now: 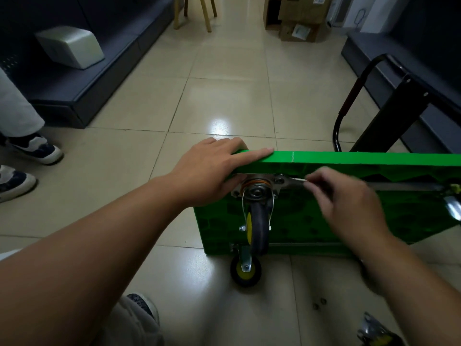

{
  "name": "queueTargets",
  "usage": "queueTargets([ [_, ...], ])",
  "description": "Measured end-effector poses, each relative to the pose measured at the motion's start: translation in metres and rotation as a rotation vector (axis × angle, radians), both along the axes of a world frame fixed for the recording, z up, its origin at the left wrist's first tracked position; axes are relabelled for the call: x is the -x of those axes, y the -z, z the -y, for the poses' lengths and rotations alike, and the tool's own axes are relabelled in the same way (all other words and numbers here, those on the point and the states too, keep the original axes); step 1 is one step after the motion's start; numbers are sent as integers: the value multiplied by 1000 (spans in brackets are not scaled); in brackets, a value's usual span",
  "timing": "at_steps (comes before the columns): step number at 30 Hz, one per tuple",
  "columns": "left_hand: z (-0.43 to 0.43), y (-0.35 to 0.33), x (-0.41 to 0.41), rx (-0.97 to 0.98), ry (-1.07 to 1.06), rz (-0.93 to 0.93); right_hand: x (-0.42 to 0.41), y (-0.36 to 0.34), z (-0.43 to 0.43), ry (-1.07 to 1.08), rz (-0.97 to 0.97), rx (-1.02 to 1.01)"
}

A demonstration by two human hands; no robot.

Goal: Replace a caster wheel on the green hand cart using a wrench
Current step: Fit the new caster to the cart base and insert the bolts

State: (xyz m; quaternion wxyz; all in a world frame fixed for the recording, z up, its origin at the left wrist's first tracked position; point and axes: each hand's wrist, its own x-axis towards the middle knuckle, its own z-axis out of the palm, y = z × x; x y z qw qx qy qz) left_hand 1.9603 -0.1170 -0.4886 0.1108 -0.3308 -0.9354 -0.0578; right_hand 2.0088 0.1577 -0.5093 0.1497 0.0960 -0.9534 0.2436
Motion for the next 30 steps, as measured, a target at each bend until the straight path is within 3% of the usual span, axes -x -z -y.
queueTargets([
  [3, -1, -1, 1, -2, 3, 10, 8, -38, 9, -13, -156, -437],
  [5, -1, -2, 1, -1, 1, 14, 3, -42, 8, 6, -162, -428],
  [7, -1, -1, 0, 2, -2, 10, -14, -29, 1, 33, -60, -7],
  [10, -1, -1, 2, -2, -3, 18, -41, 17, 13, 194, 95, 914],
  [11, -1, -2, 3, -3, -2, 23, -46, 35, 22, 270, 124, 1109],
  [13, -2, -2, 3, -9, -10, 27, -52, 60, 37, 357, 161, 1308],
  [21, -3, -2, 7, -7, -22, 12, -37, 80, 62, 231, 191, 1318],
  [30, -3, -1, 8, 4, -12, 0, -19, 87, 69, 252, 131, 1288],
])
